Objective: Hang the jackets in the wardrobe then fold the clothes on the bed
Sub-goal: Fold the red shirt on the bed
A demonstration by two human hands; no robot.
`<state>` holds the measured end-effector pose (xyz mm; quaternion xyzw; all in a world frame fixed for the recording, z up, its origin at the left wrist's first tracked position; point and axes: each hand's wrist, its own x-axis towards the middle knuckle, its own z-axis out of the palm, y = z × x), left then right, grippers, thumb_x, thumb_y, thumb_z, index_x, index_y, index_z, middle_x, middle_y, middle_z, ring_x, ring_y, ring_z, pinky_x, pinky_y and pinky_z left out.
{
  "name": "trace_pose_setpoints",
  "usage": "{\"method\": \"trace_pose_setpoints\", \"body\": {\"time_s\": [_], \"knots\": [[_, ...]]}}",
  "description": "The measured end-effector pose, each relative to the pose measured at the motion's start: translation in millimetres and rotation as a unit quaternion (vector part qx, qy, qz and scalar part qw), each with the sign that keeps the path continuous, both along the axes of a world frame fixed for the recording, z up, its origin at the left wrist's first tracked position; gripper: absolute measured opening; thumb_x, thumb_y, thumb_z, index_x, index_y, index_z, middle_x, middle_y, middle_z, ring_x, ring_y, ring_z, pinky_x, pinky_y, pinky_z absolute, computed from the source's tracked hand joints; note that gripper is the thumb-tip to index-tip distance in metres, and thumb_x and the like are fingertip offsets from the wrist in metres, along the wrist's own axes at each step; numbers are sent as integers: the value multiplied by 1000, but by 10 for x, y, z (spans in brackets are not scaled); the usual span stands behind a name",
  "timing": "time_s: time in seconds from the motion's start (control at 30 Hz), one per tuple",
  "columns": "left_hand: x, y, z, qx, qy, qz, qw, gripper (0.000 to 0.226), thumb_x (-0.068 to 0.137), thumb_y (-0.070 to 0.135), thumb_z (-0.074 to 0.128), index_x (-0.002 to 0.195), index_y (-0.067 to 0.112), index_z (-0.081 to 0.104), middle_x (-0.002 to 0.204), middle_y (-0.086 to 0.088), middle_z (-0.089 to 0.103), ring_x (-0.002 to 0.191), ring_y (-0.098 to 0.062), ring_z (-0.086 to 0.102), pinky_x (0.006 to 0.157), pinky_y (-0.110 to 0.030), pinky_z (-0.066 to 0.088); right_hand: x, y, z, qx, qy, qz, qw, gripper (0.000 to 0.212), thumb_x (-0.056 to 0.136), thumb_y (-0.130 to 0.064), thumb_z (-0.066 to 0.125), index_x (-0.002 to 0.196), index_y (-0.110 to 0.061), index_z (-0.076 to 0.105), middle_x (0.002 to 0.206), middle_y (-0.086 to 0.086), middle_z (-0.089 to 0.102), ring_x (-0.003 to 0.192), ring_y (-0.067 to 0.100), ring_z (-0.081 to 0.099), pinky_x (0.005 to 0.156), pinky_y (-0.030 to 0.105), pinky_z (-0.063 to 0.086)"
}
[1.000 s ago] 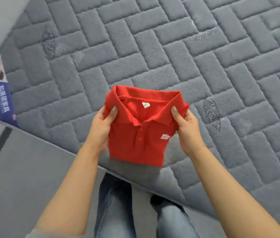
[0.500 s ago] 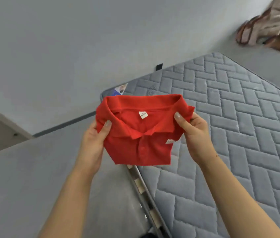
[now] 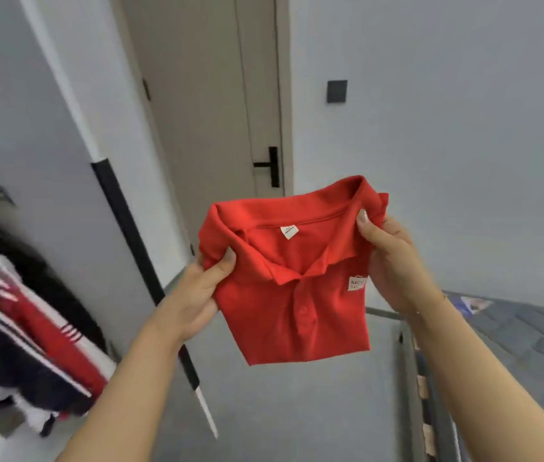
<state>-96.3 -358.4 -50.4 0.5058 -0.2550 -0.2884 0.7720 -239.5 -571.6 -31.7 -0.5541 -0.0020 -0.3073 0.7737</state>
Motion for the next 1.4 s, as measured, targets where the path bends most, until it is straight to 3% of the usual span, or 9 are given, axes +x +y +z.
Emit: {"method": "trace_pose_setpoints", "body": {"time_s": [0.1,0.17,0.3,0.4,0.63,0.8,0.97,1.23,1.4], "knots": [[124,713,286,-14,7,94,995,60,50,40,93,103,20,76,112,-7,73,100,-18,71,73,-29,59,554,541,284,-1,-23,90,996,19,90,-27,59,97,-22,76,99,0,75,94,11,70,78,24,56],[177,1114,467,-30,3,172,985,43,64,32,81,104,19,75,109,-7,74,97,-18,72,71,-29,59,895,856,427,12,-42,142,989,20,90,-26,62,106,-21,73,107,3,73,99,15,69,81,26,56],[223,1778,836,-45,-31,306,951,44,71,23,73,113,13,68,105,-10,75,90,-20,73,68,-30,59,1495,1449,713,-2,-78,226,971,19,92,-24,62,106,-24,74,113,4,72,103,15,69,82,25,55],[223,2105,1121,-44,-62,380,922,44,75,20,70,118,11,65,109,-12,73,94,-21,72,76,-32,60,1928,1793,997,-35,-83,289,953,19,91,-25,63,105,-23,74,112,6,73,103,17,69,81,25,55],[309,2636,1695,-55,-136,529,836,35,76,21,72,111,15,69,110,-8,74,98,-19,72,78,-28,59,2769,2505,1690,-81,-121,393,908,23,95,-21,60,115,-13,67,111,4,73,99,13,70,79,22,55],[520,3125,2150,-36,-179,587,789,21,75,24,75,96,22,78,105,-6,75,92,-17,73,68,-26,59,3244,3159,2084,-62,-142,431,889,20,96,-18,59,114,-12,67,104,2,75,91,11,71,76,23,56],[897,3680,2636,-28,-213,634,743,33,71,24,75,103,15,71,92,-5,77,77,-13,74,59,-23,57,3771,3926,2514,-62,-156,435,885,28,96,-22,60,120,-9,66,111,10,73,101,22,69,89,34,56],[1683,4896,3443,-25,-286,622,729,11,87,13,68,99,13,70,86,-3,77,75,-12,73,64,-25,59,4615,5268,3439,-71,-221,399,887,9,90,-20,69,90,-12,72,89,9,72,77,18,65,77,33,56],[2384,5750,4153,-4,-241,622,745,14,87,16,71,100,10,69,83,-7,75,68,-16,73,62,-31,61,5275,6045,4132,-105,-229,369,895,16,91,-18,68,95,-2,70,87,13,68,76,21,63,78,35,54]]}}
